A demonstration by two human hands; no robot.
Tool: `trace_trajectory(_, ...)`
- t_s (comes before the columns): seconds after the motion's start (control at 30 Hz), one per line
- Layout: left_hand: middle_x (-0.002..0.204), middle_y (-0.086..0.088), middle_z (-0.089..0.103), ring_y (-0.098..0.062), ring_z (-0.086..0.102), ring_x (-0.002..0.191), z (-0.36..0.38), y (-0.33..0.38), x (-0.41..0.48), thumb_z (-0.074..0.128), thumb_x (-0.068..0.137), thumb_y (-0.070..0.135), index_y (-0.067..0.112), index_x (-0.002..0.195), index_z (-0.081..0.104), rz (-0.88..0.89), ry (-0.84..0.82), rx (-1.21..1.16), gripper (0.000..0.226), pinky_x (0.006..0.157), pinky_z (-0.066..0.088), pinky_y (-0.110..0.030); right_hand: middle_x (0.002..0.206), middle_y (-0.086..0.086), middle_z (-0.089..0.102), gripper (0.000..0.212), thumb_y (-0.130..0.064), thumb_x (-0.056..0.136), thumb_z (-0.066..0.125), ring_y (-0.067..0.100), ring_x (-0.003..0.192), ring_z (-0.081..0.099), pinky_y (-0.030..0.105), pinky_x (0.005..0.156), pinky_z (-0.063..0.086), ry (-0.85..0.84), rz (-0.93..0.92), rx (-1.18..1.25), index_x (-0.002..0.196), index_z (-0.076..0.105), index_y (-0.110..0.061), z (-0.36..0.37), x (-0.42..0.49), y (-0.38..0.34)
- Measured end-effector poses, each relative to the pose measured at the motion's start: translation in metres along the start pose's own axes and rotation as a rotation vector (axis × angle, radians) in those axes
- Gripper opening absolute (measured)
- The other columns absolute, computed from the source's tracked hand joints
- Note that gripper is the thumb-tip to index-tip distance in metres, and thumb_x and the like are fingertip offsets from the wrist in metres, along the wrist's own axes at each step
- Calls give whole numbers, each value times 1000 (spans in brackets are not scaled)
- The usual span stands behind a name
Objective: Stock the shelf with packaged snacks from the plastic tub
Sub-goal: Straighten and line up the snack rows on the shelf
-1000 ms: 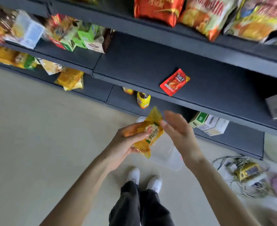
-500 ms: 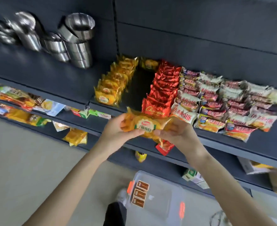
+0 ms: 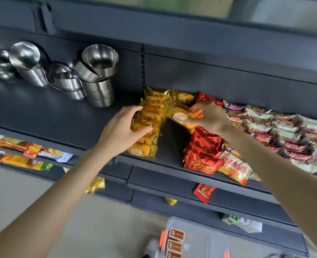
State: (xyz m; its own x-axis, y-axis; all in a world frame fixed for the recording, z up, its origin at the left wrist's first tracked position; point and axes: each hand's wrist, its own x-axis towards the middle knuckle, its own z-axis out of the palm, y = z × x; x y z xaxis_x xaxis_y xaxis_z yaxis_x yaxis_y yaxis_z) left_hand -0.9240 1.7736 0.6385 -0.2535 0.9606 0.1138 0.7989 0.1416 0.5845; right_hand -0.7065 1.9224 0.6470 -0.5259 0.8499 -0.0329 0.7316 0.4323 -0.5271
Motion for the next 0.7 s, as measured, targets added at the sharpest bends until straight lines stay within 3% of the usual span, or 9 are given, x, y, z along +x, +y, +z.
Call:
trace_trajectory(0.1, 155, 1, 29, -19, 29, 141, 2, -27, 1, 41, 82, 66, 26, 148, 31, -77, -29, 4, 78, 111, 32, -46, 111, 3, 65, 46, -35, 77, 75, 20, 101, 60, 29, 85, 44, 124, 80, -67, 117, 64, -14, 4, 33, 16)
trace_trajectory(0.2, 153, -1, 32, -19, 32, 140, 10, -48, 1, 36, 80, 66, 24, 149, 30, -181, 4, -121, 81, 112, 30, -42, 117, 6, 64, 44, -34, 81, 72, 25, 108, 59, 30, 83, 43, 193, 113, -169, 120, 61, -17, 12, 61, 25)
trace_trajectory(0.4, 152, 0, 35, -16, 35, 137, 37, -76, -4, 37, 85, 69, 25, 149, 30, -262, -20, -268, 78, 112, 30, -37, 119, 14, 61, 43, -30, 86, 68, 32, 116, 51, 41, 96, 42, 183, 116, -373, 125, 57, -14, 29, 103, 30)
trace_trajectory(0.53, 154, 5, 31, -9, 34, 136, 47, -87, -4, 41, 83, 74, 29, 150, 25, -275, -58, -345, 82, 108, 30, -30, 120, 14, 61, 44, -27, 87, 67, 31, 119, 51, 41, 101, 38, 157, 128, -351, 126, 56, -10, 35, 125, 32)
trace_trajectory(0.7, 154, 10, 29, -1, 35, 131, 51, -94, -1, 40, 66, 82, 32, 150, 23, -287, -68, -428, 99, 107, 32, -29, 118, 13, 62, 44, -27, 85, 69, 31, 113, 56, 44, 103, 41, 102, 150, -274, 123, 57, -8, 45, 147, 38)
